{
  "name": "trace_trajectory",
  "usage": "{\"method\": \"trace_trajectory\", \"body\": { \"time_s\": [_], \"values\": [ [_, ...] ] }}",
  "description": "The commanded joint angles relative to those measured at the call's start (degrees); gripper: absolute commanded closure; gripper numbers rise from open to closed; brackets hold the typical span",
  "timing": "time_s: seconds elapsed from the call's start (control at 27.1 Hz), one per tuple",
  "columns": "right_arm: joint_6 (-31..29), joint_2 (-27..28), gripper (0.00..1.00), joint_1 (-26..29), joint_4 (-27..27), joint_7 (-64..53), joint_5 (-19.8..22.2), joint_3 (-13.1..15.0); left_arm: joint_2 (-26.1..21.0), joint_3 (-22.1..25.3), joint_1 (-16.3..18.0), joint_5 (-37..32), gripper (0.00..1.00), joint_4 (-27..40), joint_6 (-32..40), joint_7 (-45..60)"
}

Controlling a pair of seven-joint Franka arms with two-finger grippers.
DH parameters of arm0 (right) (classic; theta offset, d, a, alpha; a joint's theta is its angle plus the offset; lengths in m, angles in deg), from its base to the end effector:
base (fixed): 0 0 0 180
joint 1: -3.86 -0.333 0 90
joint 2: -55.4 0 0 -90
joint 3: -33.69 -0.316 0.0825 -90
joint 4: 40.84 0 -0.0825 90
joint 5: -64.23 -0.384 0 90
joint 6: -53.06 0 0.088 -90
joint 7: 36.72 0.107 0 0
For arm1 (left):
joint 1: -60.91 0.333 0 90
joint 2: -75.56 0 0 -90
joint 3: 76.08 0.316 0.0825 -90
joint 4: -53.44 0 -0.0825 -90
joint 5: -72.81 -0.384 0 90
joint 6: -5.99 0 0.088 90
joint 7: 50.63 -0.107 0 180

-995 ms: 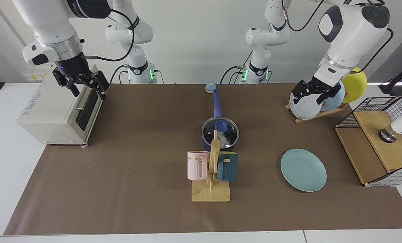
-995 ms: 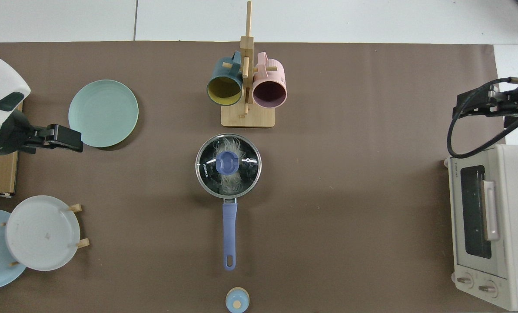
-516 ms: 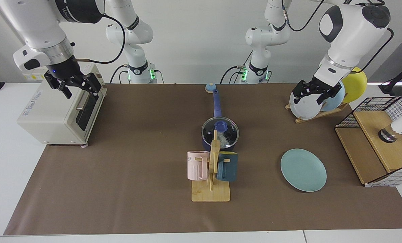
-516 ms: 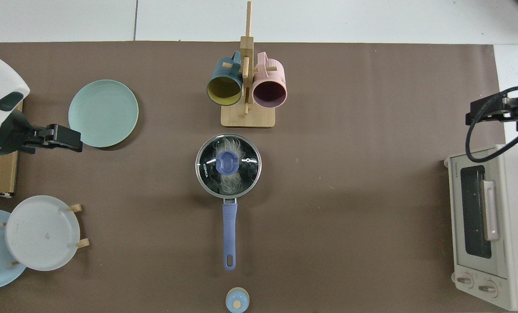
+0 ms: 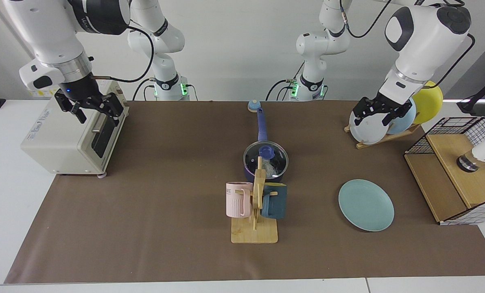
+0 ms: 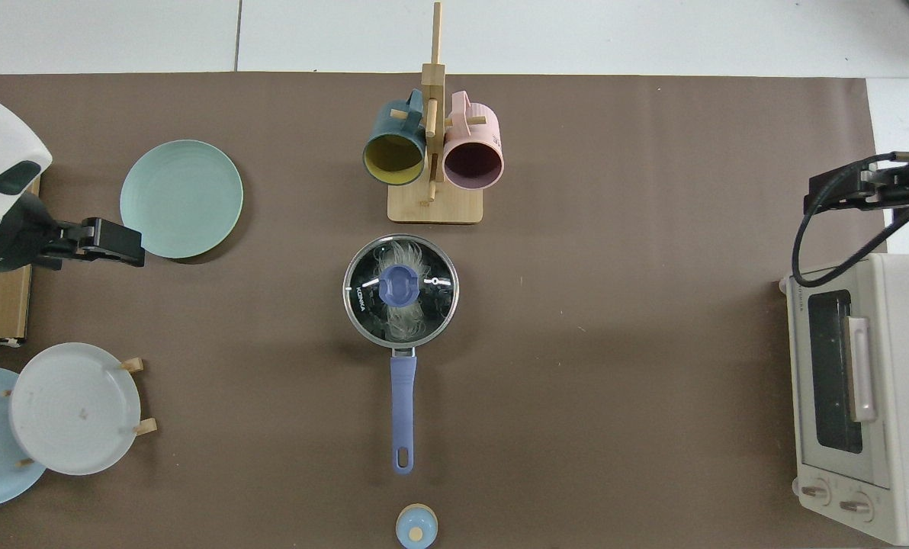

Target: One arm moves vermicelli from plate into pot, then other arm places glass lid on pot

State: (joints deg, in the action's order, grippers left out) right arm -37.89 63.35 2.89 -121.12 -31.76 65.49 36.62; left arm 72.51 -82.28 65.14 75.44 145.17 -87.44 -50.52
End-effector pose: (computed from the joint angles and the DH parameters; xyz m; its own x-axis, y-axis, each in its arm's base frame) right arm 0.5993 -0.0205 0.6263 0.9916 -0.1192 0.0500 -0.1206 -0.9924 0.0248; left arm 0.5737 -0.0229 0.5856 0.9993 -0.0297 -0.0234 -0.0285 -0.9983 0.0514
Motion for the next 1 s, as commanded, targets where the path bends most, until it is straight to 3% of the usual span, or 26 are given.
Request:
{"method": "trace_trajectory", "body": {
  "time_s": [0.0, 0.37, 0.77, 0.88, 0.96],
  "values": [
    [0.2, -1.3, 0.00, 0.3, -3.0, -1.1, 0.1, -0.2, 1.4, 0.1, 0.2, 0.3, 0.00, 1.3, -0.3, -0.4],
    [0.1, -2.1, 0.00, -0.7, -8.3, -2.1, 0.2, -0.2, 1.4, 0.1, 0.2, 0.3, 0.00, 1.3, -0.3, -0.4],
    [-3.7, -12.4, 0.00, -0.4, -20.2, -1.9, 0.5, -0.2, 1.4, 0.1, 0.2, 0.3, 0.00, 1.3, -0.3, -0.4],
    [-7.5, -15.9, 0.00, -0.4, -25.0, -1.9, 0.9, -0.2, 1.4, 0.1, 0.2, 0.3, 0.00, 1.3, -0.3, -0.4],
    [-7.7, -16.1, 0.00, 0.0, -25.4, -2.2, 0.9, -0.2, 1.4, 0.1, 0.2, 0.3, 0.00, 1.3, -0.3, -0.4]
  ]
}}
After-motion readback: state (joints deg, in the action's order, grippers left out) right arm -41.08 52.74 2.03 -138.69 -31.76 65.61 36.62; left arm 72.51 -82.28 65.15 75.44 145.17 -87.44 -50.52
